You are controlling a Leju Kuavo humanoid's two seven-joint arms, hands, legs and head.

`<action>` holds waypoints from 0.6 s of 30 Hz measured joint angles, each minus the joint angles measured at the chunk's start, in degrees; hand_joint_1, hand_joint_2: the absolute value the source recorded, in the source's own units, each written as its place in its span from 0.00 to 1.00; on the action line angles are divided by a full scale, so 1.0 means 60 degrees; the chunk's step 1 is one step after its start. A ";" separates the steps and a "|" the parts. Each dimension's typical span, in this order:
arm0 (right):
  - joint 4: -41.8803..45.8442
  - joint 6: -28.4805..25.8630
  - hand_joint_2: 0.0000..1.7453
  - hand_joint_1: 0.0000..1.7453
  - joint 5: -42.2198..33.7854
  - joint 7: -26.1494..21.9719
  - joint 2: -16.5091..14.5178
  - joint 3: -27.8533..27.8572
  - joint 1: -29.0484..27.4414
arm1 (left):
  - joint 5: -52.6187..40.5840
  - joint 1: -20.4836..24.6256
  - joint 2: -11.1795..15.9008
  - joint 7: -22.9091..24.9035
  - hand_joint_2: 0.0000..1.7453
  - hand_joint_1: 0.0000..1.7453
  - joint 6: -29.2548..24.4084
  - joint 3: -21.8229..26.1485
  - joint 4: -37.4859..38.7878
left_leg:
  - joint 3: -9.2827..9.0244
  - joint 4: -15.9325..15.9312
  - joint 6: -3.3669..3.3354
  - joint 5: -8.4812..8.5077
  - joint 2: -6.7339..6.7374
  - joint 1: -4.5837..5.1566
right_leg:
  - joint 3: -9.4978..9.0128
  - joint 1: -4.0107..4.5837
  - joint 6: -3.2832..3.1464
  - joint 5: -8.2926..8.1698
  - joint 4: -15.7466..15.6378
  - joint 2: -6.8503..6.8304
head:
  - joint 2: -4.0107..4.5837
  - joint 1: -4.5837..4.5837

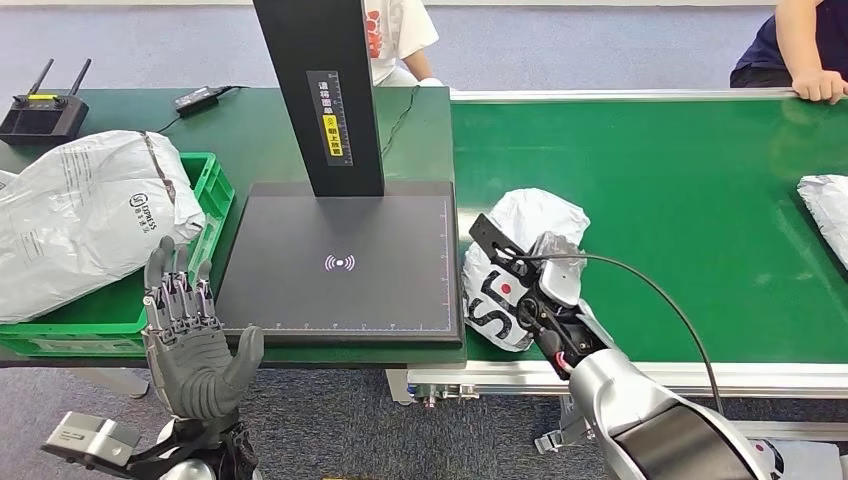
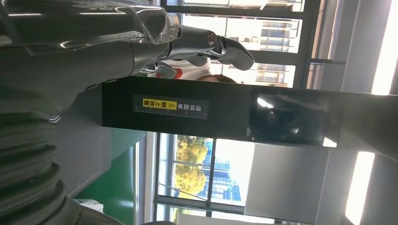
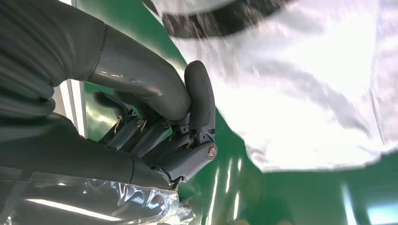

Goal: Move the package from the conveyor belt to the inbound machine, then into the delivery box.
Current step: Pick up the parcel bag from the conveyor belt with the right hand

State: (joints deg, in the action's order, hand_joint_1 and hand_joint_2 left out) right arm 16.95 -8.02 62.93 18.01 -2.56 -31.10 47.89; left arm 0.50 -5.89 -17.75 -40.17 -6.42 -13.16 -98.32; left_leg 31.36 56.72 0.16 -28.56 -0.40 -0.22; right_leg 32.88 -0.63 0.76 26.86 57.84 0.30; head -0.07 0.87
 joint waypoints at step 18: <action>0.0163 -0.0113 1.00 0.00 0.0169 0.0000 -0.0183 0.0104 0.0833 | 0.0001 -0.0241 -0.0003 0.0000 1.00 0.00 -0.0215 0.0004 -0.0397 | 0.0008 -0.0001 0.0000 0.0000 -0.0010 0.0000 | 0.0004 0.0000 0.0000 0.0001 0.0001 -0.0001 | 0.0000 0.0000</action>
State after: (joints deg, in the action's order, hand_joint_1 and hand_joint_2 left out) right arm 17.93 -8.70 63.94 18.01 -3.66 -30.48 52.89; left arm 0.51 -7.33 -17.77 -40.17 -7.71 -13.14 -100.71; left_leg 31.41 56.71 0.16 -28.56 -0.46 -0.22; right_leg 32.90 -0.63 0.76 26.87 57.85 0.29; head -0.07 0.87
